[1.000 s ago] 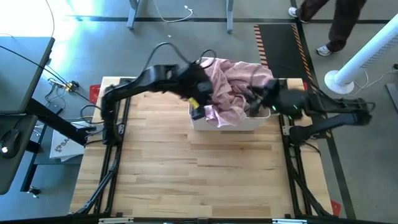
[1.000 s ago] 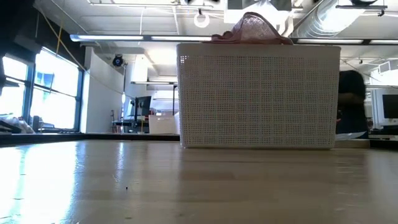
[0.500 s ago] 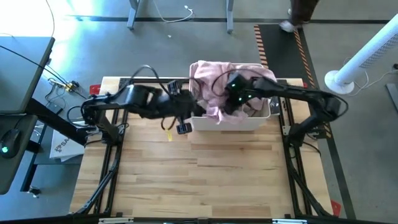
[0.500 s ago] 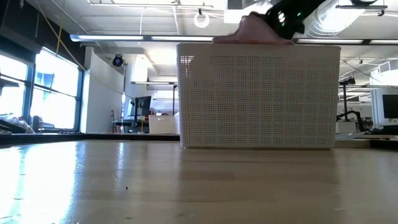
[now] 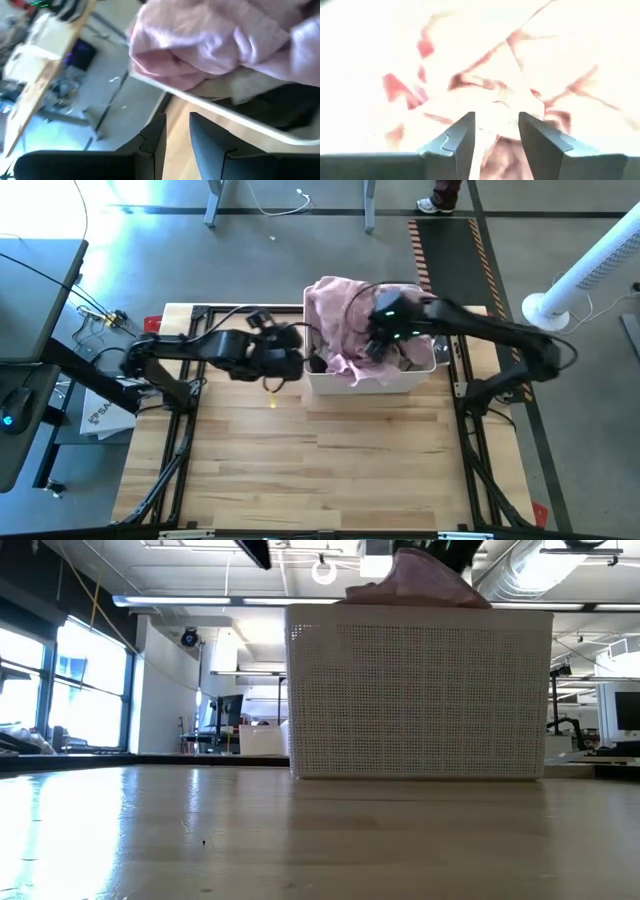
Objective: Sort clothes
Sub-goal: Put the pink shirt into the laundry bin
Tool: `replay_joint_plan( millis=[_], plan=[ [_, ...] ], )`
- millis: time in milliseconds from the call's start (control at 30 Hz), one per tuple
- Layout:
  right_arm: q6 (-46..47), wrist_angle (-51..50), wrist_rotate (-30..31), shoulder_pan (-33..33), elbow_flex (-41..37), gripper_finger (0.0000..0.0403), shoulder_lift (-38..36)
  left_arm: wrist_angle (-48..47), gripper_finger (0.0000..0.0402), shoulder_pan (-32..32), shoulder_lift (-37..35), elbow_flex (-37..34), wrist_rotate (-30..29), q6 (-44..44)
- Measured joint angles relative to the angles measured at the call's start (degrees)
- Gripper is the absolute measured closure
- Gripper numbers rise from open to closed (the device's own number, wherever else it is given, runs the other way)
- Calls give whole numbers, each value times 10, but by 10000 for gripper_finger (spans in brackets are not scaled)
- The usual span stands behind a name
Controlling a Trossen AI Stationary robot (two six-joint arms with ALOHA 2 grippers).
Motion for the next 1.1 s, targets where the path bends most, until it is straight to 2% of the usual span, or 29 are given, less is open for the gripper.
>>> replay_joint_plan(
  millis=[167, 300, 433, 533, 733, 833, 900, 967, 1033, 1100],
  plan=[
    [29, 51, 110, 38, 35, 254, -91, 37, 321, -6, -99, -119, -32, -68],
    [39, 97, 124, 28, 36, 254, -104, 96, 321, -6, -178, -215, -32, -94],
    [-20, 140, 68, 20, 35, 244, -61, 132, 321, -6, -234, -264, -31, -85],
    [-53, 179, 55, 19, 36, 214, -25, 130, 321, -9, -263, -278, -29, -95],
    [-71, 216, 126, 4, 36, 118, 63, 127, 321, -21, -294, -291, -31, -102],
    [-58, 200, 152, -10, 36, 94, 110, 128, 321, -23, -294, -291, -30, -102],
    [-55, 169, 145, -17, 36, 100, 143, 128, 321, -27, -294, -291, -30, -101],
    [-42, 147, 141, -18, 36, 132, 170, 128, 321, -31, -292, -291, -30, -93],
    [-37, 130, 140, -18, 37, 185, 195, 128, 321, -34, -291, -291, -29, -86],
    [-39, 122, 137, -18, 38, 256, 214, 128, 321, -37, -292, -291, -29, -87]
  ],
)
